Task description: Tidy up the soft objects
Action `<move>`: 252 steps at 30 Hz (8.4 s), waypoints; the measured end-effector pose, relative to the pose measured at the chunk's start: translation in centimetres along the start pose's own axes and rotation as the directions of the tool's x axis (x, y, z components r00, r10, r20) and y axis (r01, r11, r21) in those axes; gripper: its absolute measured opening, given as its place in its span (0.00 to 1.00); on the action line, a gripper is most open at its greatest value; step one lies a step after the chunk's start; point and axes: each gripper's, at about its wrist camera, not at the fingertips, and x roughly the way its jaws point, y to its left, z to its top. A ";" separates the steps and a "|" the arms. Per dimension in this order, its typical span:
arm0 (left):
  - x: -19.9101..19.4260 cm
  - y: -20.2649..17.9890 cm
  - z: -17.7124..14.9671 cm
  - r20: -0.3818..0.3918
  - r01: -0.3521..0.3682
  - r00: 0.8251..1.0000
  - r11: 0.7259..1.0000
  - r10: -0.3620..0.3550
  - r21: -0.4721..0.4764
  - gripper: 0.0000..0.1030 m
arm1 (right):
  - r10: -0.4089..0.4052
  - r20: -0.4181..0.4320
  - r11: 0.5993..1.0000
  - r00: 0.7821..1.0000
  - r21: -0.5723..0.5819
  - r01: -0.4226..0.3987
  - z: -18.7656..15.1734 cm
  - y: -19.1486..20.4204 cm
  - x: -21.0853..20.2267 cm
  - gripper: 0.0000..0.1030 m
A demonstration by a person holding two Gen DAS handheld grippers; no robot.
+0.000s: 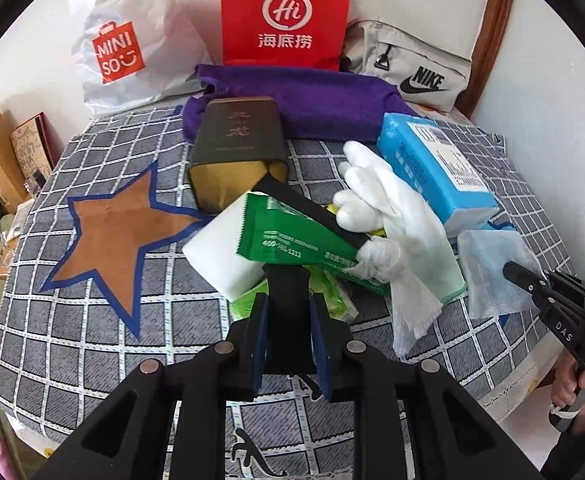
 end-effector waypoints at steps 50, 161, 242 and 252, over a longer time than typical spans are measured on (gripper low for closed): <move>2.9 4.4 17.4 0.092 -0.008 0.996 0.997 0.015 -0.078 0.19 | 0.017 0.154 1.000 0.988 -0.019 -0.015 21.0 -0.1 3.9 0.04; -0.6 9.5 5.2 -0.002 -0.062 0.998 0.963 0.064 -0.264 0.75 | 0.184 -0.141 0.963 0.973 -0.170 -0.207 4.6 12.9 6.3 0.34; 1.0 4.0 2.3 -0.039 0.167 0.981 0.921 -0.193 -0.353 0.07 | 0.100 -0.005 0.993 0.995 0.056 -0.099 0.9 -0.6 0.2 0.25; -1.0 5.3 3.1 0.019 0.200 0.978 0.916 -0.207 -0.348 0.06 | 0.086 0.029 0.996 0.996 0.026 -0.087 3.0 0.3 -1.9 0.25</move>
